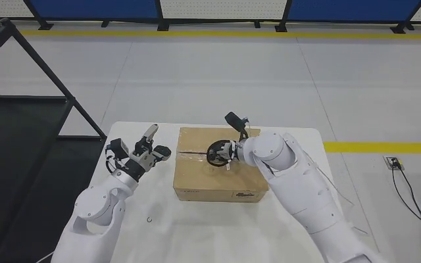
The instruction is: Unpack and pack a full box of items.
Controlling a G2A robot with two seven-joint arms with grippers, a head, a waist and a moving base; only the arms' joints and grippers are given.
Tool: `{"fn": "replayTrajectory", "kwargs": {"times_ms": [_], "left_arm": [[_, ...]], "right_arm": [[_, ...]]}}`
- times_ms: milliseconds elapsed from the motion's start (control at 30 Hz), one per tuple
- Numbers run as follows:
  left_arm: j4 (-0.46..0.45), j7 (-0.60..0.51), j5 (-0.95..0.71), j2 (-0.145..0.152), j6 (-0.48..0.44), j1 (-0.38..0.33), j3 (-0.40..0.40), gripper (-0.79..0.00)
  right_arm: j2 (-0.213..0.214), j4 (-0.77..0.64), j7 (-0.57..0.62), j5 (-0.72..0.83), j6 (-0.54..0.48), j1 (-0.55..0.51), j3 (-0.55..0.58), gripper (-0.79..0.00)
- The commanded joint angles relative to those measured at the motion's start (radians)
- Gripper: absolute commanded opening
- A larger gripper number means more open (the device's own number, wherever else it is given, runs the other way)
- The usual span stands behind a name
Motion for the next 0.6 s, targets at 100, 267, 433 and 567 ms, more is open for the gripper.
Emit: {"fn": "replayTrajectory", "kwargs": {"times_ms": [100, 267, 433, 567], "left_arm": [[-0.006, -0.001, -0.010, 0.004, -0.002, 0.019, -0.031, 0.000], [-0.013, -0.004, -0.013, 0.006, -0.004, 0.034, -0.045, 0.000], [-0.014, -0.005, -0.014, 0.008, -0.003, 0.040, -0.048, 0.000], [-0.014, -0.008, -0.016, 0.008, -0.004, 0.040, -0.047, 0.000]], "right_arm": [[-0.019, 0.043, -0.038, 0.044, -0.042, 0.019, -0.029, -0.785], [-0.038, 0.081, -0.051, 0.095, -0.089, 0.040, -0.053, -0.785], [-0.053, 0.107, -0.045, 0.115, -0.114, 0.060, -0.080, -0.785], [-0.062, 0.130, -0.046, 0.109, -0.106, 0.076, -0.097, -0.785]]}}
